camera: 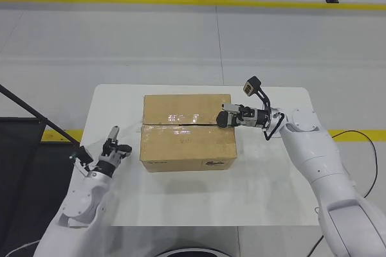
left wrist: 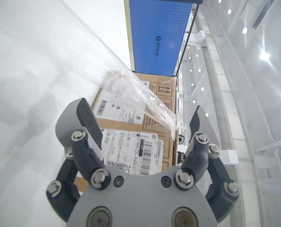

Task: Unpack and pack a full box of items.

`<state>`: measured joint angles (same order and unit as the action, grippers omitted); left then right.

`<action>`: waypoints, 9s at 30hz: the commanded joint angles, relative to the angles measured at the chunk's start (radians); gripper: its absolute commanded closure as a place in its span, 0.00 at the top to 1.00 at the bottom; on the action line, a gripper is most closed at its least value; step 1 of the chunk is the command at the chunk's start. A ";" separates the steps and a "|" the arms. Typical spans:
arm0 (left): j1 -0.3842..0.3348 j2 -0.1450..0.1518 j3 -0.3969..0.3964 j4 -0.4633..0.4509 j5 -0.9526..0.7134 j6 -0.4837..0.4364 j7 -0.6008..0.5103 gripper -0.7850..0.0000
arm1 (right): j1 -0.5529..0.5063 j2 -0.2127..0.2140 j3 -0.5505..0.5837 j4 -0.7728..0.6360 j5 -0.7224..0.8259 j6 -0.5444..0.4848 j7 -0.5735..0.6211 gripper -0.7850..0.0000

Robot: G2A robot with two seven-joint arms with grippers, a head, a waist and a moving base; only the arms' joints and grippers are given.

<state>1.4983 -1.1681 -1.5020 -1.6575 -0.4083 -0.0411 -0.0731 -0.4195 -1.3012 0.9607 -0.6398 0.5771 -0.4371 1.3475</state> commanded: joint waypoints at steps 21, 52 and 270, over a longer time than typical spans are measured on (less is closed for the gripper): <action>-0.101 -0.033 -0.024 -0.046 0.040 -0.171 0.212 1.00 | -0.014 0.001 0.001 -0.023 -0.007 0.006 -0.028 1.00; -0.103 -0.067 0.070 -0.310 0.324 -0.058 0.256 1.00 | -0.156 0.063 0.160 -0.239 -0.009 -0.055 -0.118 1.00; -0.791 -0.170 0.500 0.114 0.264 0.132 -0.399 1.00 | -0.499 0.200 0.393 -0.489 0.019 -0.248 -0.213 1.00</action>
<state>0.7047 -1.3393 -0.9890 -1.5334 -0.1405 0.0929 -0.4747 -0.9126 -1.1035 1.3513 -1.1094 0.6072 -0.6813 1.1388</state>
